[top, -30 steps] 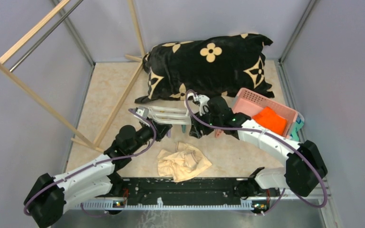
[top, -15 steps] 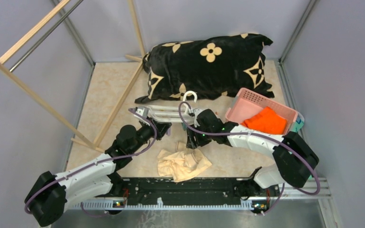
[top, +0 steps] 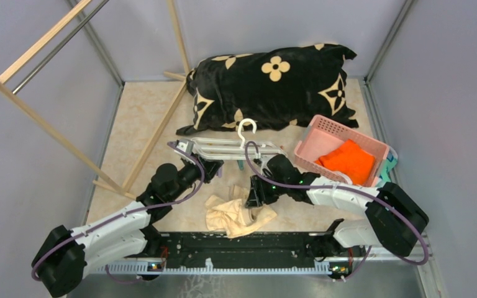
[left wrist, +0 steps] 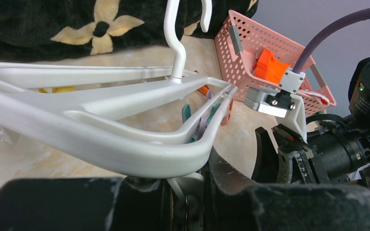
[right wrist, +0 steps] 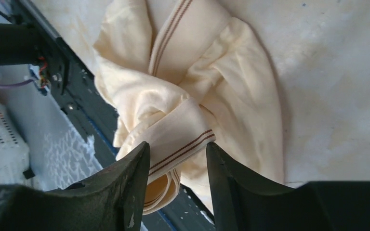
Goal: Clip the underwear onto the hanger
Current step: Clamp the underwear onto the hanger.
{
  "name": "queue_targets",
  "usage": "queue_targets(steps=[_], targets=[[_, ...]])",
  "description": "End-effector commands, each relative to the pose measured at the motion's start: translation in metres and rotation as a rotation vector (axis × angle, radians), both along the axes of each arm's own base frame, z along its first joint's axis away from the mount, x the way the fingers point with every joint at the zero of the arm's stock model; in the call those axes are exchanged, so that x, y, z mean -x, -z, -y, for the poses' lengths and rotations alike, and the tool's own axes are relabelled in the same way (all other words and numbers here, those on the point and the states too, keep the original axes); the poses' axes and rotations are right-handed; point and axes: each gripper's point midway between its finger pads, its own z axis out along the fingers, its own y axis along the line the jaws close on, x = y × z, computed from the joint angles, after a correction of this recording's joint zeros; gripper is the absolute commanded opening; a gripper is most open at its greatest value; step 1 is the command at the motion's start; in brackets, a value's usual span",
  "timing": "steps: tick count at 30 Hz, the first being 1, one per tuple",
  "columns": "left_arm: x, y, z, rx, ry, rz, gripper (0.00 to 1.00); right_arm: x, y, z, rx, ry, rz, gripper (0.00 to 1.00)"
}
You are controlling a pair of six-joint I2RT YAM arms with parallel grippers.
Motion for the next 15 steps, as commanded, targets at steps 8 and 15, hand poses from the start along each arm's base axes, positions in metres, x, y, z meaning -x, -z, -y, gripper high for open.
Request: queue_targets(steps=[8,15], targets=[[-0.002,0.016,-0.015,-0.093,-0.047,-0.014,0.00,-0.002,-0.040,-0.033,-0.200,-0.038,0.027,0.56],[-0.002,0.017,-0.015,-0.095,-0.049,-0.016,0.00,0.001,-0.020,-0.033,-0.057,-0.041,0.059,0.50]])
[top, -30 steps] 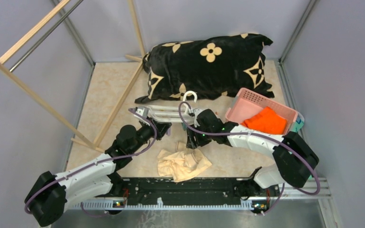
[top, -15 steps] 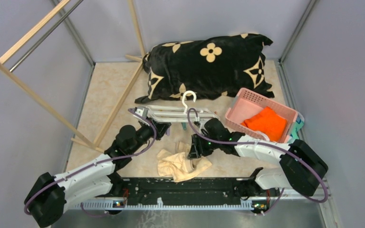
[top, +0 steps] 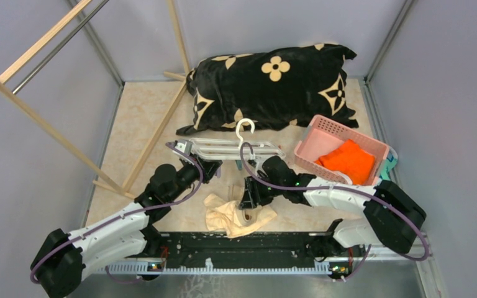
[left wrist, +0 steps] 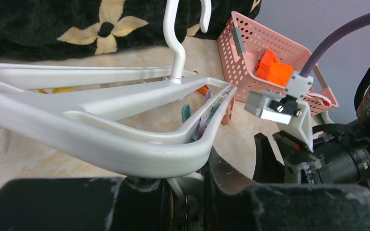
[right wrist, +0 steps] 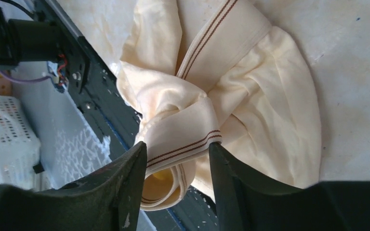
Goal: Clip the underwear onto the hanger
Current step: Clamp the underwear onto the hanger.
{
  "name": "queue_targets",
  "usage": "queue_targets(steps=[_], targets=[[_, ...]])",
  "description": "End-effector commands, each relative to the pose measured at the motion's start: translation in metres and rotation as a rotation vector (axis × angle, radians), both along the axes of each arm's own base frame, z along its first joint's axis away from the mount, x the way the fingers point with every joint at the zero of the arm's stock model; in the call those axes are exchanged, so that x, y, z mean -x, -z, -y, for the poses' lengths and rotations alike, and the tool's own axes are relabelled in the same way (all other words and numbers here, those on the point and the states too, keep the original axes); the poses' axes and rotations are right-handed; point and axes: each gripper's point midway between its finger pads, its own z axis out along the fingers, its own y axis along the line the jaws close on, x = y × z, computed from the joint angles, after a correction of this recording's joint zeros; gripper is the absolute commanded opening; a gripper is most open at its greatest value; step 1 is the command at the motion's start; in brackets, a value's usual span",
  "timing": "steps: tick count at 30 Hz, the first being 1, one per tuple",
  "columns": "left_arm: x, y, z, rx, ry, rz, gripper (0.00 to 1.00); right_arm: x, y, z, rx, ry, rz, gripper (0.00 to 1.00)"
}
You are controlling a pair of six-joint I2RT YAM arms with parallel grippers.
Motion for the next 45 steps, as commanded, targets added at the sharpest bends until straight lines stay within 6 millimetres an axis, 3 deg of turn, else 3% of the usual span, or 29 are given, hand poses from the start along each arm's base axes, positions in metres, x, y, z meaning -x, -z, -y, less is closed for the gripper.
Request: queue_targets(steps=[1,5,8,9,18,21,23,24,27,30,34,45], targets=[[-0.003,0.019,-0.011,-0.092,-0.036,-0.020,0.00,-0.005,0.000,-0.011,0.070,-0.018,0.062,0.46],[-0.003,0.020,-0.011,-0.092,-0.034,-0.023,0.00,-0.003,0.013,-0.008,0.155,-0.017,0.078,0.27],[-0.003,0.019,-0.012,-0.096,-0.040,-0.021,0.00,-0.007,0.003,-0.013,0.114,-0.012,0.118,0.04],[-0.003,0.019,-0.013,-0.096,-0.042,-0.020,0.00,-0.011,-0.003,-0.014,0.095,-0.006,0.144,0.00],[-0.005,0.014,-0.016,-0.094,-0.058,-0.010,0.00,-0.061,-0.075,-0.005,0.163,0.006,0.517,0.00],[-0.006,0.011,-0.017,-0.096,-0.069,-0.005,0.00,-0.070,-0.084,0.003,0.234,0.018,0.545,0.02],[-0.007,0.009,-0.018,-0.096,-0.074,-0.001,0.00,-0.062,-0.080,0.007,0.277,0.002,0.475,0.31],[-0.007,0.009,-0.018,-0.098,-0.075,-0.001,0.00,-0.055,-0.079,0.006,0.264,0.006,0.428,0.40],[-0.008,0.005,-0.018,-0.096,-0.077,0.004,0.00,-0.029,-0.072,0.003,0.172,0.080,0.294,0.52],[-0.009,0.002,-0.017,-0.093,-0.075,0.010,0.00,-0.009,-0.063,0.002,0.114,0.203,0.230,0.53],[-0.009,0.002,-0.016,-0.093,-0.071,0.008,0.00,0.005,-0.054,0.001,0.024,0.334,0.142,0.49],[-0.006,0.007,-0.017,-0.097,-0.066,-0.004,0.00,0.023,-0.047,-0.018,-0.003,0.350,0.073,0.42]])
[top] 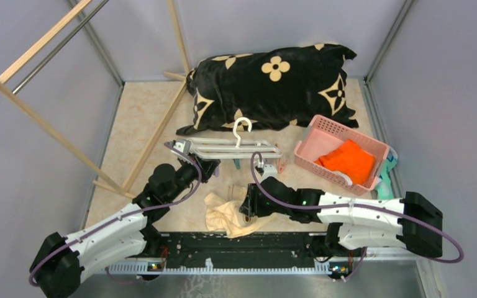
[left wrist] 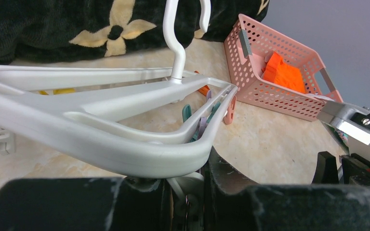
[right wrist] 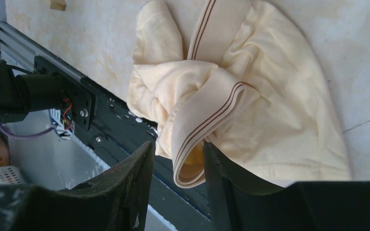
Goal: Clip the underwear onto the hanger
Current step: Clamp the underwear onto the hanger.
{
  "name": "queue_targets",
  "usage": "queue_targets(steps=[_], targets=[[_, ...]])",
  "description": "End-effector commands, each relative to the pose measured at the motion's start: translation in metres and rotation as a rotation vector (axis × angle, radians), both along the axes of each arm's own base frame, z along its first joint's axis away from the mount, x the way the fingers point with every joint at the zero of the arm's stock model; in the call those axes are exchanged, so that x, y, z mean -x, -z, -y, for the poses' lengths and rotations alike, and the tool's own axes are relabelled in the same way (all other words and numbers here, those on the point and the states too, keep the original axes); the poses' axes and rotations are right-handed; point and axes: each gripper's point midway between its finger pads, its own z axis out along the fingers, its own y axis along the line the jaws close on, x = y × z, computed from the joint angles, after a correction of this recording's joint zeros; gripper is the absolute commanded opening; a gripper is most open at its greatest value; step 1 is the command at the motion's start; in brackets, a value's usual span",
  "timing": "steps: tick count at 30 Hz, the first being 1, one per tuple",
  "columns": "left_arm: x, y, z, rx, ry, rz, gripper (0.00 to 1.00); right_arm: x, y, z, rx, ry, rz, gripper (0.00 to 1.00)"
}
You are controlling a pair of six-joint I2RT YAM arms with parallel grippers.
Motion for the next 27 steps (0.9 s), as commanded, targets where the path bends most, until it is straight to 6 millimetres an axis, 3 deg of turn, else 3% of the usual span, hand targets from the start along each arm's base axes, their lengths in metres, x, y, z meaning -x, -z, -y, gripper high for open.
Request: queue_targets(steps=[1,8,14,22,25,27], targets=[[-0.004,0.010,-0.011,-0.079,-0.037,-0.009,0.00,0.003,-0.019,-0.024,-0.082,0.046,-0.007,0.42],[-0.004,0.009,-0.010,-0.079,-0.034,-0.006,0.00,0.014,-0.008,-0.031,-0.039,0.065,-0.015,0.42],[-0.004,0.010,-0.011,-0.081,-0.034,-0.007,0.00,0.008,-0.011,-0.035,-0.055,0.078,0.015,0.37],[-0.004,0.009,-0.012,-0.078,-0.040,-0.007,0.00,-0.003,0.000,-0.035,0.030,0.063,0.094,0.13],[-0.005,0.005,-0.013,-0.075,-0.047,-0.003,0.00,-0.012,-0.008,-0.032,0.092,0.032,0.160,0.00],[-0.007,0.000,-0.014,-0.071,-0.058,0.004,0.00,-0.022,-0.021,-0.027,0.141,0.006,0.239,0.00]])
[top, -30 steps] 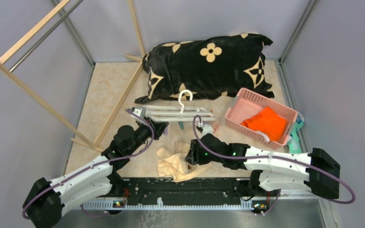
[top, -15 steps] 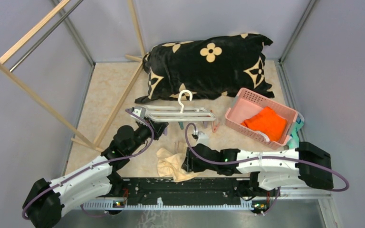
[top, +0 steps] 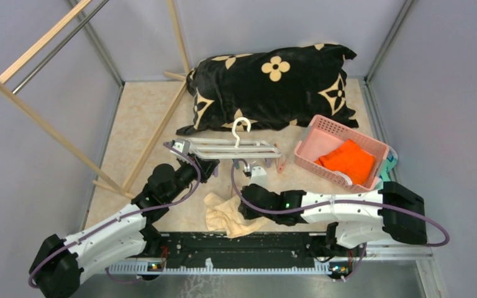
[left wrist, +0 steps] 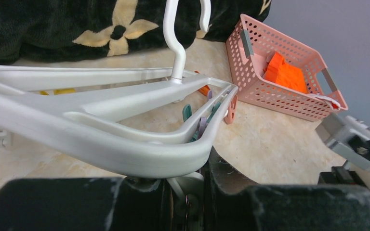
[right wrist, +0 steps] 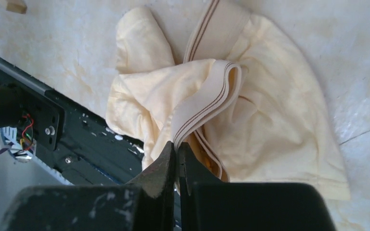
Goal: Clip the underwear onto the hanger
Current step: Clamp the underwear onto the hanger.
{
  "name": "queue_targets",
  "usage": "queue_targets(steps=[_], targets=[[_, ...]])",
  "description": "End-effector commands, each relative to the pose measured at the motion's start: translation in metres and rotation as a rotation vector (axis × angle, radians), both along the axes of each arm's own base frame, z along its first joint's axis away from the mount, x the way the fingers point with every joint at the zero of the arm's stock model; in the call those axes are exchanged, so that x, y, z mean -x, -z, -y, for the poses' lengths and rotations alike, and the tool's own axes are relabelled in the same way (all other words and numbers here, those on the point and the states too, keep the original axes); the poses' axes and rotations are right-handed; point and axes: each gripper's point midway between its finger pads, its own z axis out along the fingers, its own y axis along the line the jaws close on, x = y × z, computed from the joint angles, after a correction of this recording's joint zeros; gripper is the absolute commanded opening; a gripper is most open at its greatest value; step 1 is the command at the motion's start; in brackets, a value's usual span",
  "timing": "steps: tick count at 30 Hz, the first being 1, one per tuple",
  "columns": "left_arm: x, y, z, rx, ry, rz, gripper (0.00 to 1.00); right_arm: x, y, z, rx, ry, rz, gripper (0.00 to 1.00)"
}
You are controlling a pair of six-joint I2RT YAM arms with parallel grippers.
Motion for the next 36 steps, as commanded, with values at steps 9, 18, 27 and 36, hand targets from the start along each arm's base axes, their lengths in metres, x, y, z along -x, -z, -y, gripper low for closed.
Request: queue_targets(steps=[9,18,27,36], targets=[[-0.021,-0.031,-0.024,-0.060,-0.147,0.007,0.00,-0.061,-0.107,0.021,0.390,-0.420,0.532,0.00],[-0.025,-0.041,-0.040,-0.061,-0.204,0.025,0.00,0.018,-0.043,-0.028,0.297,-0.888,0.511,0.00],[-0.022,-0.028,-0.042,-0.068,-0.196,-0.003,0.00,0.046,-0.017,-0.069,0.204,-1.026,0.494,0.00],[-0.019,-0.027,-0.032,-0.046,-0.143,-0.006,0.00,0.033,-0.007,-0.050,0.237,-0.908,0.502,0.16]])
